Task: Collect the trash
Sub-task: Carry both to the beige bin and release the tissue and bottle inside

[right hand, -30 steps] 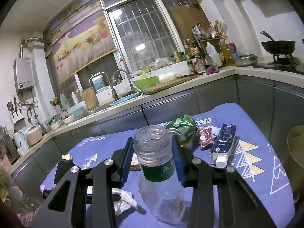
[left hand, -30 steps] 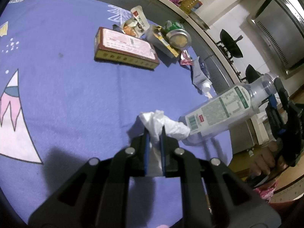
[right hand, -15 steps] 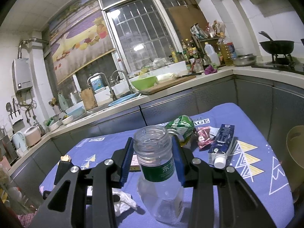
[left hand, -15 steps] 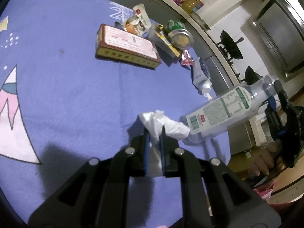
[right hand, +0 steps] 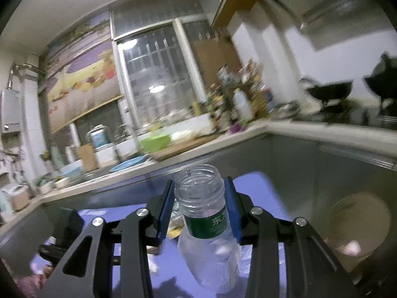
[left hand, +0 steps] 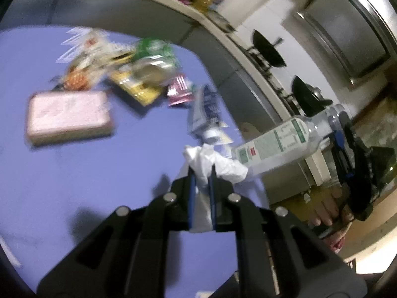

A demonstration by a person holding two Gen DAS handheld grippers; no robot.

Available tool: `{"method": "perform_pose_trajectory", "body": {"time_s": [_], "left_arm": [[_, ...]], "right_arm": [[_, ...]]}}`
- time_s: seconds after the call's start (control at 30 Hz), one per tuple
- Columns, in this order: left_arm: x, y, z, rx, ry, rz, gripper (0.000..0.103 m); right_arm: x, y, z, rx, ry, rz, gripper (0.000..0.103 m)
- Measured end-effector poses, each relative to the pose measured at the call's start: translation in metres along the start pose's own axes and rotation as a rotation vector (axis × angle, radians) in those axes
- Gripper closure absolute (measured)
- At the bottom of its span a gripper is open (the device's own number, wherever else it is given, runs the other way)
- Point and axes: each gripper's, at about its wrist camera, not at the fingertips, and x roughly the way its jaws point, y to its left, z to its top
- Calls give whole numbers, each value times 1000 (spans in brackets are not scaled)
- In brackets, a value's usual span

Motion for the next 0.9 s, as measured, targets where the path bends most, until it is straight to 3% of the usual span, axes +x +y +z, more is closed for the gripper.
{"method": "perform_pose_trajectory", "body": {"time_s": [0.23,0.4,0.63,0.8,0.9], "left_arm": [[71,-84,53,136,40,-55,94],[142,-152,85,224,78,-108,94],[250,-206,95,282,177,-140,94],[319,-221,84,306,245,-102,93],[358,-217,74,303,290,-61,88]], "right_arm": [[-6,-79,34,-65,-62,-191,67],[-1,-143,43,-83,-75,-319,67],[18,-221,16,-37,-7,-422,67],[20,-263,-16,70,23,-432,66],[16,-278,-31,128,-9,-440,56]]}}
